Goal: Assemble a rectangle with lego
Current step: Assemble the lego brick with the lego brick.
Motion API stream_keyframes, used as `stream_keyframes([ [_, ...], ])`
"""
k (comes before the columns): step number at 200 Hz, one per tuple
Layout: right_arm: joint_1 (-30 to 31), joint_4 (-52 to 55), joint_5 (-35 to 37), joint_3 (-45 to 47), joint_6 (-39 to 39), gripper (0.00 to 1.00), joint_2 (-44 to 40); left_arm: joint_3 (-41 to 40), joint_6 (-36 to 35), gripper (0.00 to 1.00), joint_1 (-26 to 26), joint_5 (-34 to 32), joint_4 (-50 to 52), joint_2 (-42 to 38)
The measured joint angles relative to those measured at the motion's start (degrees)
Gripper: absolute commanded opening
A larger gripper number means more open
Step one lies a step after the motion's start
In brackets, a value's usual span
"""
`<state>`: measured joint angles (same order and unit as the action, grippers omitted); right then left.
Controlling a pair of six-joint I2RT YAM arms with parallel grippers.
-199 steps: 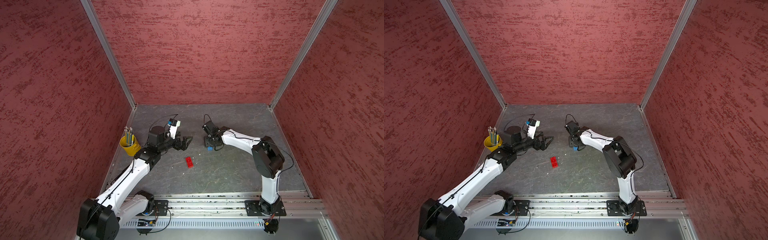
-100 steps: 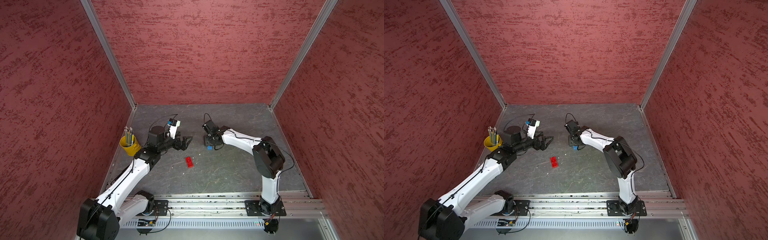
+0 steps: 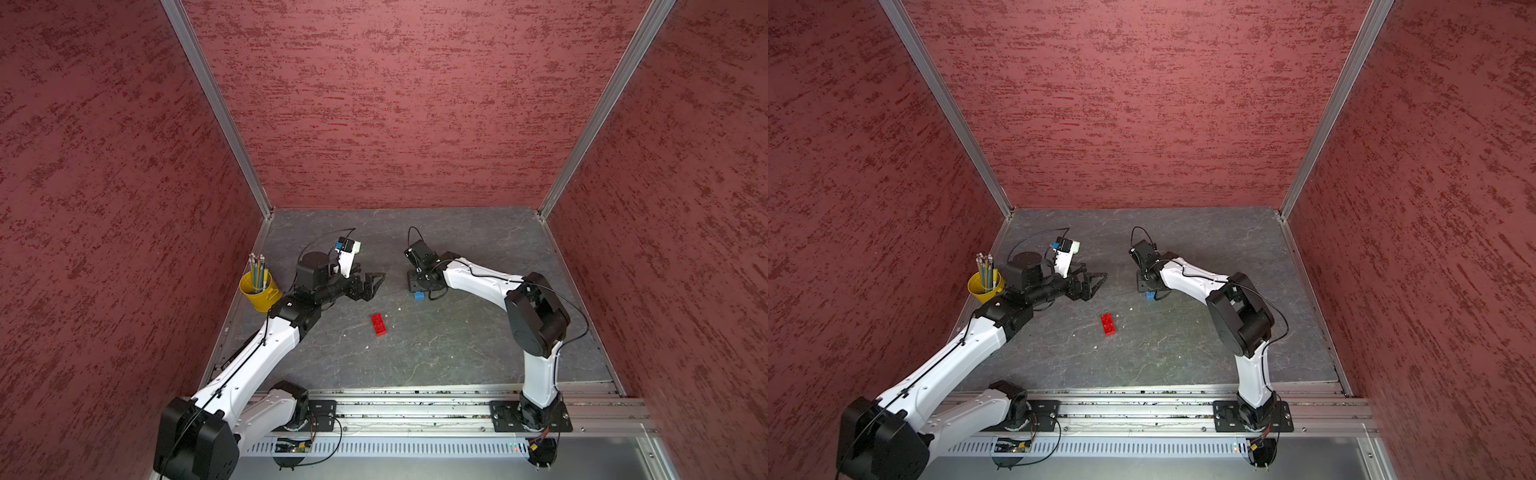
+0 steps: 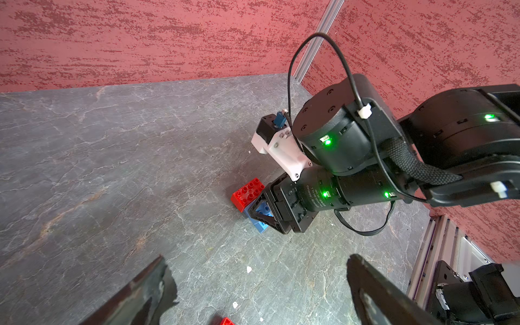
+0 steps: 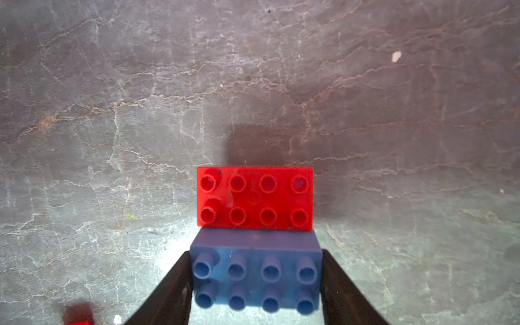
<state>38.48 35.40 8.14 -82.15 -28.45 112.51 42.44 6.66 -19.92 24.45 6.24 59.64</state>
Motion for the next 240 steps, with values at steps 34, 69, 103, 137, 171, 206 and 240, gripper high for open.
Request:
stream_keyframes([
  [34, 0.1, 0.0, 0.0, 0.0, -0.1, 0.58, 0.0, 0.0, 0.0, 1.0, 0.0, 0.1, 0.0, 0.0],
  [69, 0.3, 0.0, 0.0, 0.0, -0.1, 0.58, 0.0, 0.0, 0.0, 1.0, 0.0, 0.2, 0.0, 0.0],
  [103, 0.4, -0.2, -0.1, 0.0, -0.1, 0.58, 0.0, 0.0, 0.0, 1.0, 0.0, 0.2, 0.0, 0.0],
  [137, 0.7, -0.6, -0.4, 0.0, -0.2, 0.58, 0.0, 0.0, 0.0, 1.0, 0.0, 0.2, 0.0, 0.0],
  [171, 0.8, -1.0, -0.4, 0.0, -0.3, 0.59, 0.0, 0.0, 0.0, 1.0, 0.0, 0.2, 0.0, 0.0],
  [206, 0.8, -1.3, -0.4, 0.0, -0.3, 0.59, 0.0, 0.0, 0.0, 1.0, 0.0, 0.2, 0.0, 0.0],
  [240, 0.8, -1.3, -0.3, 0.1, -0.2, 0.59, 0.0, 0.0, 0.0, 1.0, 0.0, 0.2, 0.0, 0.0],
])
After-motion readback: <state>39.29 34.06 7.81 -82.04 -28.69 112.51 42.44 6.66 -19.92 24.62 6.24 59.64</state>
